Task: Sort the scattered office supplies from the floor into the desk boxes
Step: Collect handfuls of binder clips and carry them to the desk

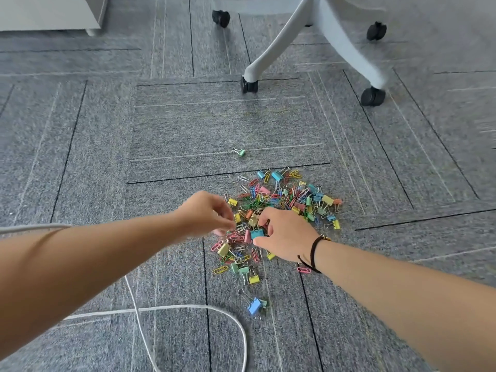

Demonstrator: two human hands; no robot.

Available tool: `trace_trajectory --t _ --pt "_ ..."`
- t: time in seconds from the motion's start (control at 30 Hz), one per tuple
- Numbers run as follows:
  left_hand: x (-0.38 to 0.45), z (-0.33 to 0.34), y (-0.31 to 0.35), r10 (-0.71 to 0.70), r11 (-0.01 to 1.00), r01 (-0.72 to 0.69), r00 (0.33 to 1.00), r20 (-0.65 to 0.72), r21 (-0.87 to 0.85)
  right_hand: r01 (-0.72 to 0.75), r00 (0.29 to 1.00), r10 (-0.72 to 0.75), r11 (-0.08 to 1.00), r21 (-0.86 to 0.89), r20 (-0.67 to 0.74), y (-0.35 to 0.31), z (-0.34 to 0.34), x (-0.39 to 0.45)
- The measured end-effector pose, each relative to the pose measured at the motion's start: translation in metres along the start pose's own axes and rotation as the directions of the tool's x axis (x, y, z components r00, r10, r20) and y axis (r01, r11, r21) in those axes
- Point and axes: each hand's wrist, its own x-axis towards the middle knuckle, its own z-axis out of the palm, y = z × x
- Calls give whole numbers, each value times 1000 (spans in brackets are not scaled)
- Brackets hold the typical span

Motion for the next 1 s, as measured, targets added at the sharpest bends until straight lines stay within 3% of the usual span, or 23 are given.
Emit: trace_trajectory --t 0.07,0.13,0.3,0.47,0.53,0.57,0.6,0.67,0.73,0.87,1.0 --pt "-4 -11 7 -71 895 116 990 120 -430 -23 1000 23 1000 5 -11 -1 0 1" --pt "-9 -21 12 -46 744 178 975 216 -644 -55 998 55 998 -1 -19 -4 0 3" --pt "-17 -28 8 81 567 294 910 408 -769 -58 998 57 995 -77 -15 -22 5 4" --pt "-16 -25 7 -17 604 315 923 384 -732 -56 998 57 995 -86 1 -30 8 6" --pt "-13 -21 3 -87 678 300 940 331 -671 -113 992 105 986 121 71 -26 4 6" --pt "-12 -18 1 -127 750 282 949 288 -599 -178 982 146 928 328 120 -25 0 5" --pt "-12 -15 -1 -157 847 252 960 232 -468 -254 966 179 792 555 187 -22 -6 3" --pt "-15 -8 -5 -118 993 118 984 134 7 -371 929 147 369 852 341 -15 -19 -2" --pt "-19 -2 -5 -1 915 -62 988 155 399 -422 906 52 84 902 419 -5 -31 -9" --pt "-18 6 -10 -8 823 -129 971 240 552 -393 918 12 -104 913 397 11 -41 -17" --pt "-13 13 -13 72 757 -200 972 225 622 -399 915 23 -115 910 404 15 -41 -18"
